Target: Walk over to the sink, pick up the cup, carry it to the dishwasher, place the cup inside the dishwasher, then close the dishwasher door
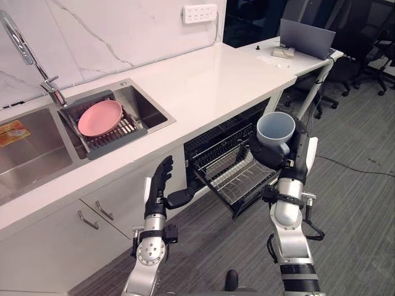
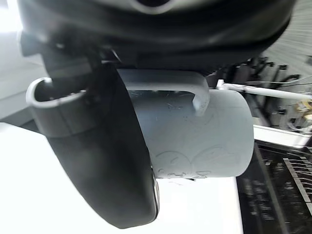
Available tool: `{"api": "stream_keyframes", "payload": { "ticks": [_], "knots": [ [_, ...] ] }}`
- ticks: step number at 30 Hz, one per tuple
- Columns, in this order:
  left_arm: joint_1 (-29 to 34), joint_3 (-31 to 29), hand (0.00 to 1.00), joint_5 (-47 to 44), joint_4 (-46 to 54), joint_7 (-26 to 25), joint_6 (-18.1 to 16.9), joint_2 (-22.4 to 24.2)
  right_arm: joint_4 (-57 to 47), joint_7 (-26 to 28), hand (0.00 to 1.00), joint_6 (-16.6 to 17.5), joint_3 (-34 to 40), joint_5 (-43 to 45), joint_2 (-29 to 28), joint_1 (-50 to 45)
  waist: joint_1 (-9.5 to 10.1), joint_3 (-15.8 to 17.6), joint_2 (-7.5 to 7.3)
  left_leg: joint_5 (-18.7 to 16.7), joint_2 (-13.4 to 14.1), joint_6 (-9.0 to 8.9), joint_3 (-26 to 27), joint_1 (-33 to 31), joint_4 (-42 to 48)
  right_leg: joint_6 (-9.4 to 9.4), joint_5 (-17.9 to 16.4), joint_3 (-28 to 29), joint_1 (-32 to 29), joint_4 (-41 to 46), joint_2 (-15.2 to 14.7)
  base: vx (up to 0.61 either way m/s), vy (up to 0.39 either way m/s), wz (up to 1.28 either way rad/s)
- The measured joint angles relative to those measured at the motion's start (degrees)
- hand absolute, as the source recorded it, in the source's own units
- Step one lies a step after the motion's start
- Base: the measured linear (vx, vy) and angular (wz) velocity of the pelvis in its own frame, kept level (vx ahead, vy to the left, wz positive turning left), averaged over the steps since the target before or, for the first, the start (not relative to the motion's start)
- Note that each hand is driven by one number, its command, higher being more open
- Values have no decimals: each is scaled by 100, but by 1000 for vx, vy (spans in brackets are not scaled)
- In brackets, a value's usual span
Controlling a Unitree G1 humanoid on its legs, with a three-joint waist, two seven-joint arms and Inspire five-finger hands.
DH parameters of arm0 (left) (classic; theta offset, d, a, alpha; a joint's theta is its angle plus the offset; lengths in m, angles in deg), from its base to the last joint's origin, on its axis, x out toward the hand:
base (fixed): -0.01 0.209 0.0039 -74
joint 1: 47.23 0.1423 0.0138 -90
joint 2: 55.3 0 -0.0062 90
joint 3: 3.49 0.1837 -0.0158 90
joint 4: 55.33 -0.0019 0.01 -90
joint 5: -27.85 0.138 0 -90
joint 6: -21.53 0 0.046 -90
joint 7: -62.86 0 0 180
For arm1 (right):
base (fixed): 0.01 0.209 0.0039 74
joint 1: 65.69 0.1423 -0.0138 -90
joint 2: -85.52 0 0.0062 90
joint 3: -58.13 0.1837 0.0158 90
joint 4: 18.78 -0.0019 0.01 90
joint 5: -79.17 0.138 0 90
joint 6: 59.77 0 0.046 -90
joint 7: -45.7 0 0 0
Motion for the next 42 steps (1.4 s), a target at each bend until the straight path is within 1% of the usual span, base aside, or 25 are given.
{"api": "stream_keyframes", "payload": {
  "ticks": [3, 5, 7, 8, 9, 12, 14, 15, 17, 18, 20, 21, 23, 26, 27, 30, 33, 35, 39, 42],
  "knots": [
    [3, 74, 90, -77, -16, 123, 1, -15, 313, 316, 30, 22, -247, 194, 154, 0, 5, 2, 2, 0, 1, -1, -3, -14, 0, -3, 0, 2, -13, -3, -29, -55, 8, 1],
    [-23, 99, 90, -196, -209, 261, -2, -77, 951, 649, 30, -10, -278, 352, 404, 17, 48, 3, 5, 10, -12, -3, -36, -133, 4, -5, 0, -25, -117, -2, -50, -32, 6, 7],
    [-22, 104, 90, -238, -398, 353, -2, -143, 1384, 747, 30, -89, -250, 404, 583, 57, 51, 35, 10, 44, -44, 1, -119, -287, 5, -4, 6, -103, -223, 0, -84, -17, -1, 20],
    [-14, 101, 90, -264, -515, 399, 7, -152, 1638, 780, 30, -163, -227, 406, 694, 93, 52, 109, 14, 66, -56, 7, -175, -347, 5, -3, 6, -158, -253, 1, -92, -11, -6, 32],
    [20, 27, 90, -306, -753, 447, 11, -228, 2124, 841, 30, -307, -208, 413, 902, 251, 91, 299, 20, 87, -60, 6, -241, -446, 33, -2, 8, -237, -298, 4, -112, -4, -8, 29],
    [33, -117, 90, -424, -1057, 546, 32, -276, 2601, 854, 30, -423, -93, 417, 1058, 554, 112, 486, 36, 87, -65, 6, -340, -674, 155, -2, 11, -360, -404, 7, -119, -5, -11, 24],
    [103, -314, 90, -647, -1222, 624, 57, -341, 2967, 842, 30, -492, 5, 416, 1222, 989, 159, 777, 61, 86, -71, 5, -409, -817, 288, -4, 13, -460, -445, 13, -140, -15, -4, 23],
    [115, -361, 90, -652, -1270, 624, 55, -365, 3047, 838, 30, -493, 2, 416, 1272, 1123, 175, 840, 64, 86, -74, 5, -413, -877, 337, -4, 12, -466, -485, 44, -157, -50, 21, 14],
    [11, -617, 90, -758, -1559, 626, 49, -389, 3406, 815, 30, -493, 1, 417, 1510, 1843, 186, 1177, 126, 82, -89, 1, -412, -1198, 621, -11, 5, -465, -761, 272, -215, -76, 27, 14],
    [-40, -680, 90, -764, -1639, 622, 49, -386, 3507, 811, 30, -493, 0, 420, 1582, 2036, 195, 1259, 144, 74, -94, -3, -413, -1289, 685, -16, -1, -469, -843, 329, -234, -121, 28, 16],
    [-201, -884, 90, -814, -1929, 573, 42, -395, 3982, 762, 30, -496, 0, 575, 1881, 2754, 264, 1550, 241, -25, -88, 4, -448, -1642, 1016, -39, -23, -485, -1131, 587, -279, -191, 49, 11],
    [-233, -928, 90, -835, -1996, 541, 41, -397, 4114, 731, 30, -500, 1, 590, 1948, 2909, 285, 1607, 262, -48, -83, 16, -458, -1736, 1111, -47, -32, -491, -1199, 646, -288, -207, 46, 9],
    [-286, -1127, 90, -868, -2219, 432, 32, -412, 4548, 656, 30, -526, 5, 626, 2165, 3401, 341, 1823, 317, -121, -56, 69, -507, -2061, 1420, -70, -68, -525, -1432, 862, -309, -182, 24, 11],
    [-340, -1333, 90, -925, -2568, 328, 27, -472, 5098, 588, 30, -570, 6, 643, 2316, 3925, 343, 2020, 346, -167, -45, 42, -551, -2418, 1663, -130, -131, -543, -1747, 1058, -342, -152, 8, 7],
    [-364, -1348, 90, -966, -2641, 311, 27, -482, 5218, 580, 90, -580, 7, 647, 2350, 4014, 352, 2026, 357, -166, -44, 42, -554, -2509, 1706, -135, -131, -541, -1826, 1090, -345, -109, -1, 2],
    [-535, -1357, 90, -1094, -2940, 222, 28, -487, 5657, 509, 90, -665, 130, 761, 2438, 4348, 413, 2075, 422, -136, -16, 91, -560, -2820, 1844, -106, -53, -529, -2102, 1136, -329, -65, -8, -2],
    [-777, -1352, 90, -1096, -3083, 139, 21, -460, 5986, 389, 90, -686, 331, 850, 2465, 4705, 469, 2121, 436, -134, 11, 92, -556, -2950, 1871, -130, -23, -518, -2223, 1120, -299, -25, -4, -3],
    [-887, -1351, 90, -1096, -3083, 124, -25, -436, 6048, 323, 90, -695, 396, 864, 2462, 4784, 490, 2132, 442, -134, 15, 92, -553, -3007, 1862, -135, -16, -514, -2279, 1107, -289, 0, 0, 0],
    [-1009, -1343, 90, -1095, -3082, 109, -88, -381, 5976, 262, 90, -705, 441, 874, 2415, 4791, 488, 2147, 455, -127, -18, 97, -539, -2997, 1782, -137, -13, -487, -2299, 1043, -271, 28, 19, -4],
    [-1019, -1319, 90, -1093, -3078, 109, -89, -347, 5260, 142, 90, -749, 536, 1048, 2335, 4507, 481, 2157, 452, -101, -35, 97, -498, -2893, 1663, -134, -5, -451, -2255, 975, -269, 50, 23, -6]
  ]
}}
